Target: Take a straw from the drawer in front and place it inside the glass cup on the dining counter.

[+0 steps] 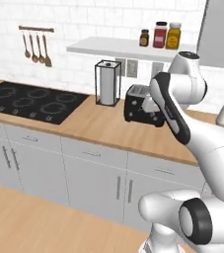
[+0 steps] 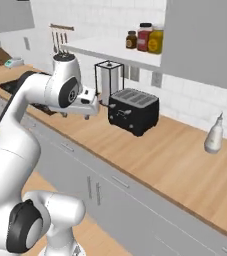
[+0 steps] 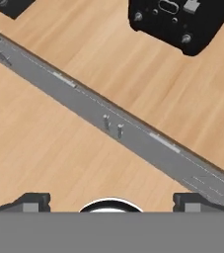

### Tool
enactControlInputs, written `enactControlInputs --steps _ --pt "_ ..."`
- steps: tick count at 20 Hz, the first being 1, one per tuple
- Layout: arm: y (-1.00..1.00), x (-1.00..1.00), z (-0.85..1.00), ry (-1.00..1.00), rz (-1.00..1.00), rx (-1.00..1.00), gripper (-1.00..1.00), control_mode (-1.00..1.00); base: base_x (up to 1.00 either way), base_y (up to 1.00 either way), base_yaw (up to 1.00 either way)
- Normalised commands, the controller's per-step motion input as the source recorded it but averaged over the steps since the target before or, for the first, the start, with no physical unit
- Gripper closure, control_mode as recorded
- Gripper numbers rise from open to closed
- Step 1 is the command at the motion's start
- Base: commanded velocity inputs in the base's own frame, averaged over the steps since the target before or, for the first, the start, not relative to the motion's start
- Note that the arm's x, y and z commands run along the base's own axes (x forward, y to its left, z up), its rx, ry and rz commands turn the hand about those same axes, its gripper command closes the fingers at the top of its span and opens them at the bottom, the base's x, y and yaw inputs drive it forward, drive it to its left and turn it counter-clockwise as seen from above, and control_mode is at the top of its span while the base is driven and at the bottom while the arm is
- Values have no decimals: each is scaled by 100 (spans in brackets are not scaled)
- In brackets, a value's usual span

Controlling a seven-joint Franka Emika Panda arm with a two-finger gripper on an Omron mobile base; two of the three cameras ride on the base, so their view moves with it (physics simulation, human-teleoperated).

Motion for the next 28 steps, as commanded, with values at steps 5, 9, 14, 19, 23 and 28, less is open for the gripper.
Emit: enactControlInputs --steps 5,9,14,19,23,28 --pt "0 0 0 0 0 0 -100 100 -31 -67 52" --pt "0 0 0 0 0 0 -100 100 -49 -63 38" --pt "0 0 0 0 0 0 -100 100 -38 -62 32" --pt "0 0 0 0 0 0 -100 100 -5 -59 29" --pt "0 0 0 0 0 0 -100 100 0 -62 26" --pt "0 0 0 0 0 0 -100 100 0 -66 24"
